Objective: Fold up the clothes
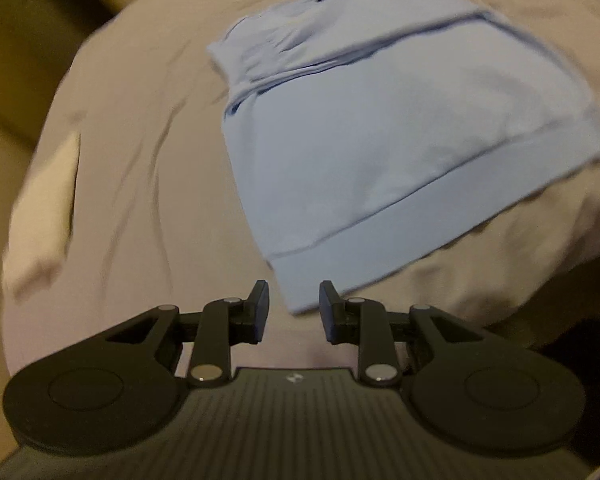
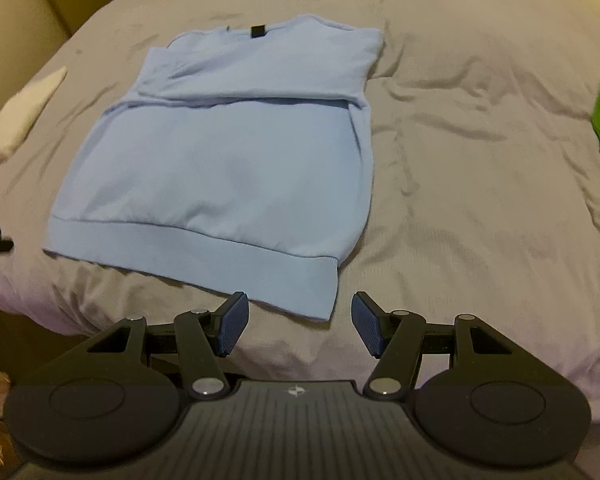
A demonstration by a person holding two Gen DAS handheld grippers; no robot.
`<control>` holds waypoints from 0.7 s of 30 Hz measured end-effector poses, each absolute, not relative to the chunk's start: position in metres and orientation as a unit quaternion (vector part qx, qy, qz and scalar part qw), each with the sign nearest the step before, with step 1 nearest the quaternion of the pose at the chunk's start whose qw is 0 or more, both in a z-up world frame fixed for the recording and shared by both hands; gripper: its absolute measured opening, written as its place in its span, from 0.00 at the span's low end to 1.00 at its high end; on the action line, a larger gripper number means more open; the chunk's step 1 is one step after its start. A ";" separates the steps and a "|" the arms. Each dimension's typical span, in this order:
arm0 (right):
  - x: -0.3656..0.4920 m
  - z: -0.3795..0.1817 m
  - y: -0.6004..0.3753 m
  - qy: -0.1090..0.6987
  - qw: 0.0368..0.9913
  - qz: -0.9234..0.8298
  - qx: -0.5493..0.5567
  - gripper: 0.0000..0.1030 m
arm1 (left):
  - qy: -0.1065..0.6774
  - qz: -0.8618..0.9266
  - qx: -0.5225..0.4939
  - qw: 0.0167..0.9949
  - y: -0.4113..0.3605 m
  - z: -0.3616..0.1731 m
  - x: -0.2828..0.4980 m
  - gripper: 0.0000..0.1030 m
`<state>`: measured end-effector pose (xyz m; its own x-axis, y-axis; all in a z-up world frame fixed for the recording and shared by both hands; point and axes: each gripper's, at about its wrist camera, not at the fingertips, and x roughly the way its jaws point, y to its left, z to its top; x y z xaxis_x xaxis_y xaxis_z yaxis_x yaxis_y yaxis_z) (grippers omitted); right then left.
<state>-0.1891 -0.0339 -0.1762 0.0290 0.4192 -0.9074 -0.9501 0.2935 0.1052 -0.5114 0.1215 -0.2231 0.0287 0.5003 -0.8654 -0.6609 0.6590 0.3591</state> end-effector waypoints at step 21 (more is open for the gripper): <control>-0.219 -0.267 -0.036 0.300 0.751 0.552 -0.204 0.58 | 0.421 0.320 -0.058 0.847 0.171 -0.294 -0.580 0.25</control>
<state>-0.2192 -0.0360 -0.2672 0.2098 0.7063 -0.6761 -0.9513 0.3072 0.0257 -0.5797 0.1706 -0.2938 0.4407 0.4931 -0.7501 -0.5901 0.7888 0.1718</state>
